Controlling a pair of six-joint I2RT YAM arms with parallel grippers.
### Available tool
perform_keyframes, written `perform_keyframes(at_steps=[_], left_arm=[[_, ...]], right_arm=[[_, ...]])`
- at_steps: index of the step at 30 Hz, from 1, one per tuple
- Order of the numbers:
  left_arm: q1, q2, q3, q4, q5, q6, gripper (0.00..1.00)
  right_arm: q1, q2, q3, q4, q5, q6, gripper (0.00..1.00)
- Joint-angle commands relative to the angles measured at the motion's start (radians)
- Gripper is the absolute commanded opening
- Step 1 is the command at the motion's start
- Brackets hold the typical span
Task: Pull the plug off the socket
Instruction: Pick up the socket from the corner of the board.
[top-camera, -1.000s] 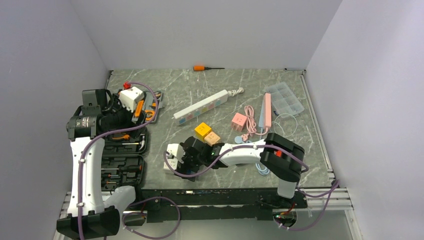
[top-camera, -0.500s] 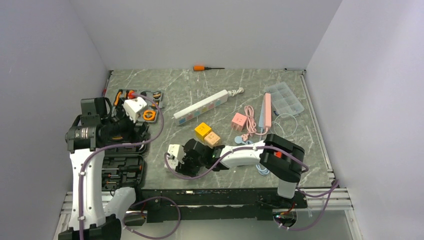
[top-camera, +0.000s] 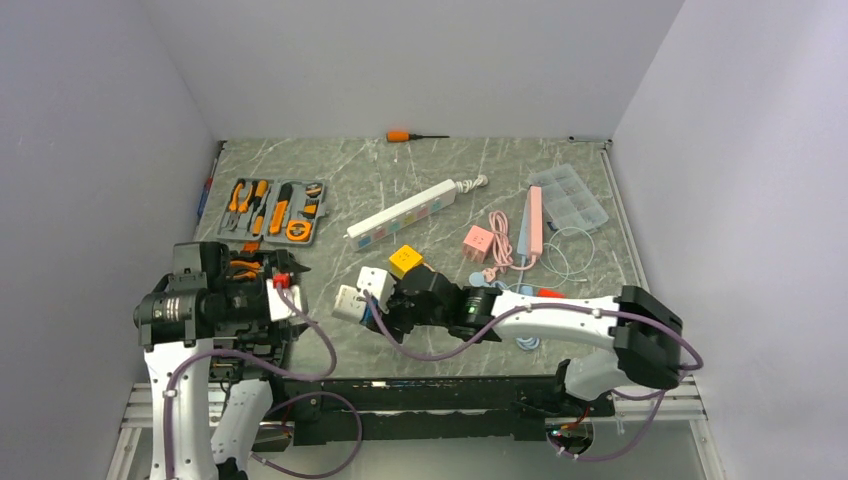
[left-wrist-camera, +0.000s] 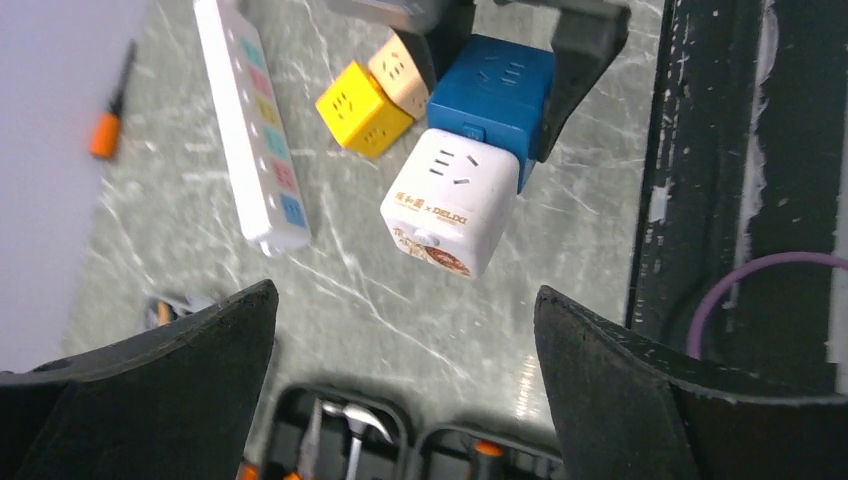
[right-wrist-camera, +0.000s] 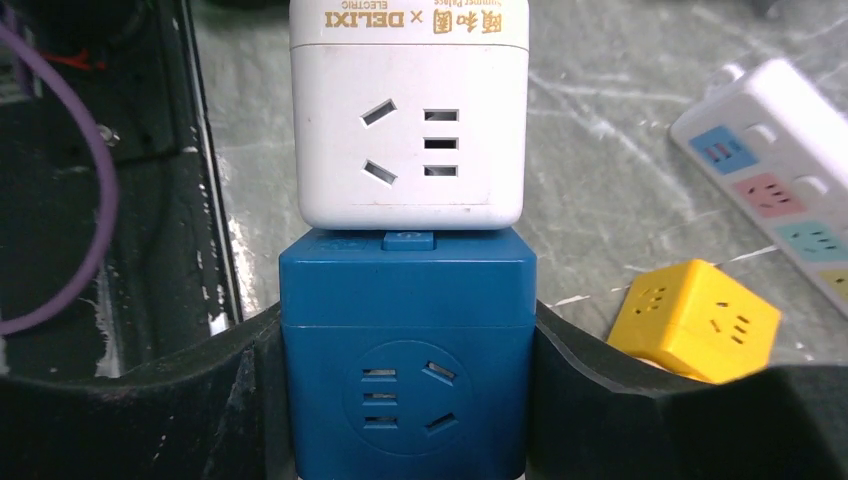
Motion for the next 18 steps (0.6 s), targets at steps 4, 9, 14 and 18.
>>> perform_keyframes(at_steps=[4,9,14,18], left_arm=[[-0.012,-0.185,-0.129,-0.016,0.116,0.619,0.99],[-0.021,-0.347,-0.271,0.251,0.146,0.746,0.99],[-0.023,-0.349,-0.314,0.179,0.166,1.096,0.99],[-0.024,-0.356,-0.367,0.235,0.179,1.205,0.99]], right_arm=[[-0.060,-0.130,0.088,-0.140,-0.122,0.052,0.00],[-0.123,-0.135,0.176,-0.258,-0.234,0.072,0.00],[-0.138,-0.085,0.275,-0.338,-0.258,0.104,0.00],[-0.140,-0.051,0.336,-0.361,-0.277,0.141,0.00]])
